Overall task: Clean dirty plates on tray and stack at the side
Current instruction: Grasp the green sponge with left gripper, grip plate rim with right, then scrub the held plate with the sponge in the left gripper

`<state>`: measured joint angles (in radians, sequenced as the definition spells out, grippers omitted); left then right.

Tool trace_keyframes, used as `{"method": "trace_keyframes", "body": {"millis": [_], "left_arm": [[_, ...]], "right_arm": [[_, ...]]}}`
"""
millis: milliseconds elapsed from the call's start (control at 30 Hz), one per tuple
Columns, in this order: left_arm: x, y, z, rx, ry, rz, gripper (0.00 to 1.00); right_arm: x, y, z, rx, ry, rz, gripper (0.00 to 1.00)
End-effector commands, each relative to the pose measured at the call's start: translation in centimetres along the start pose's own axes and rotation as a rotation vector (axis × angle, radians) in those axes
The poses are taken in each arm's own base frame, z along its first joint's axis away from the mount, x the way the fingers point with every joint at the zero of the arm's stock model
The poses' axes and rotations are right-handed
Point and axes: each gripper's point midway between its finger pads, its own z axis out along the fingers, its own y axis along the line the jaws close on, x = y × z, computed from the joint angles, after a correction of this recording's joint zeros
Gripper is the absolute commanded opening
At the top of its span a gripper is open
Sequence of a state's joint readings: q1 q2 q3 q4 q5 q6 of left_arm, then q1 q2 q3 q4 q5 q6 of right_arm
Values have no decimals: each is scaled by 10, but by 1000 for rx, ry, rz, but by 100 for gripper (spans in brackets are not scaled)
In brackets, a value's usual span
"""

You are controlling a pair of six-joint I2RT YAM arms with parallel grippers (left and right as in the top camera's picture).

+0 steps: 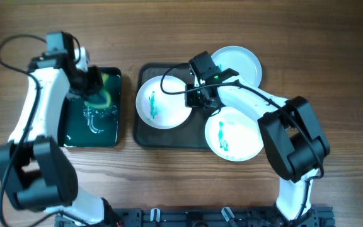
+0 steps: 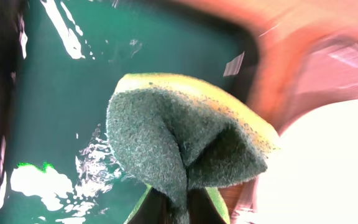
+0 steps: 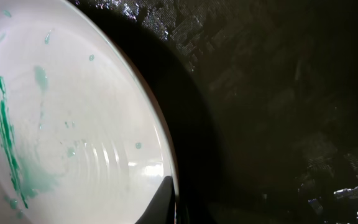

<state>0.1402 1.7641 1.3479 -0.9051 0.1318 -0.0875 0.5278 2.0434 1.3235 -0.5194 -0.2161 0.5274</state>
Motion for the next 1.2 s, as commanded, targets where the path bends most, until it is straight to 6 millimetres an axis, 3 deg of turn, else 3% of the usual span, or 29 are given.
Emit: {"method": "trace_keyframes", "body": {"millis": [0,133,267,400,533,667,733,900,1000,1067,1100,1167], "left_arm": [[-12,-56,-50,232,-74,16,4],[13,-107,-36,257,4,90,4],[44,-148,11,165,107,102,4],[62,-145,63,27,175,85,4],[56,-127,95,-95,150,30,4],[51,-121,98,-128,126,19,4],[65,-120,96,-129,183,44,4],[119,-163,107,170,351,266,4],[138,-196,96,428,399,437,4],[129,-185,102,357,361,461,4],[113,-158,113,155,307,370,4],[87,-102,114,-218,179,162,4]], "right_arm": [[11,-2,13,-7,57,-3,4],[13,-2,13,-10,64,-2,4],[14,-2,13,-7,70,1,4],[14,-3,13,-6,71,1,4],[15,-4,13,-1,75,8,4],[20,-9,11,-22,117,44,4],[24,-11,12,-21,128,48,4],[25,-10,12,-30,132,50,4],[25,-10,12,-30,133,50,4],[25,-10,12,-30,133,50,4],[25,-10,12,-29,134,50,4],[25,-10,12,-30,133,50,4]]}}
